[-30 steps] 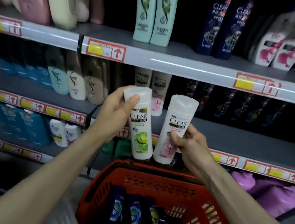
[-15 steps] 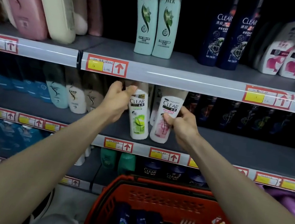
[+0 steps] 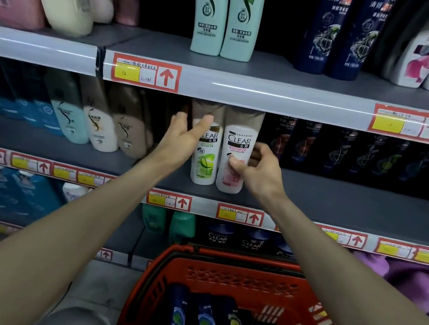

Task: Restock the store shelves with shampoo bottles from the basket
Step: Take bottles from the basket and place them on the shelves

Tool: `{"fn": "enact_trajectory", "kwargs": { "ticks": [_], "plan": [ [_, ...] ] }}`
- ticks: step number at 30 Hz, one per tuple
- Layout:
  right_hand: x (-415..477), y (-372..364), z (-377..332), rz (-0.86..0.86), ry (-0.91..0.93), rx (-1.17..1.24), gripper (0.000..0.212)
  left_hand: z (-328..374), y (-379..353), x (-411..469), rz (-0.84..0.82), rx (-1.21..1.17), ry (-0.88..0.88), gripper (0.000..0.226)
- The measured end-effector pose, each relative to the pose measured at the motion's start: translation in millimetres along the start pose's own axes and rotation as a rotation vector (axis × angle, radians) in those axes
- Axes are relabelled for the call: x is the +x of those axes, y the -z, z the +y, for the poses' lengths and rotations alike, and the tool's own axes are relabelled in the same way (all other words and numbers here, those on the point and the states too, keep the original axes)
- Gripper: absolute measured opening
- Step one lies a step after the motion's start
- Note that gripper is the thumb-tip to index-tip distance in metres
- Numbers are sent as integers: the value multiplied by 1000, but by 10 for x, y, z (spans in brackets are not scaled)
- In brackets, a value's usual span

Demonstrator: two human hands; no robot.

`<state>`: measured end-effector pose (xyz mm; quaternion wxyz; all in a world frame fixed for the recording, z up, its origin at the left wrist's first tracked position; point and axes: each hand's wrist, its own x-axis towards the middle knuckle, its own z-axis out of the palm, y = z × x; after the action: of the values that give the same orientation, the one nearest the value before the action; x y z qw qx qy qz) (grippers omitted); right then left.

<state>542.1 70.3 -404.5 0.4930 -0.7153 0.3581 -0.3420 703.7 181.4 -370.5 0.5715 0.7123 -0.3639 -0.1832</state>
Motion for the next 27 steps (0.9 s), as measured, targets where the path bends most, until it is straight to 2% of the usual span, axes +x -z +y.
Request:
{"fn": "enact_trajectory", "kwargs": {
  "ticks": [3, 4, 8, 10, 16, 27],
  "plan": [
    [-136, -9, 155, 41, -1, -124, 57, -242, -122, -169, 2, 130, 32, 77],
    [-166, -36, 203, 52, -10, -168, 55, -340, -184, -232, 7, 195, 54, 83],
    [-211, -207, 342, 147, -71, -169, 45, -604, -366, -388, 5, 288, 55, 63],
    [-197, -282, 375, 191, -73, -149, 38, -647, -408, -358, 10, 302, 62, 60],
    [-30, -371, 385, 238, -77, -163, 23, -719, -466, -141, -12, 347, 134, 72],
    [84, -396, 419, 254, -62, -195, 25, -740, -467, 70, -75, 378, 157, 72]
  ]
}}
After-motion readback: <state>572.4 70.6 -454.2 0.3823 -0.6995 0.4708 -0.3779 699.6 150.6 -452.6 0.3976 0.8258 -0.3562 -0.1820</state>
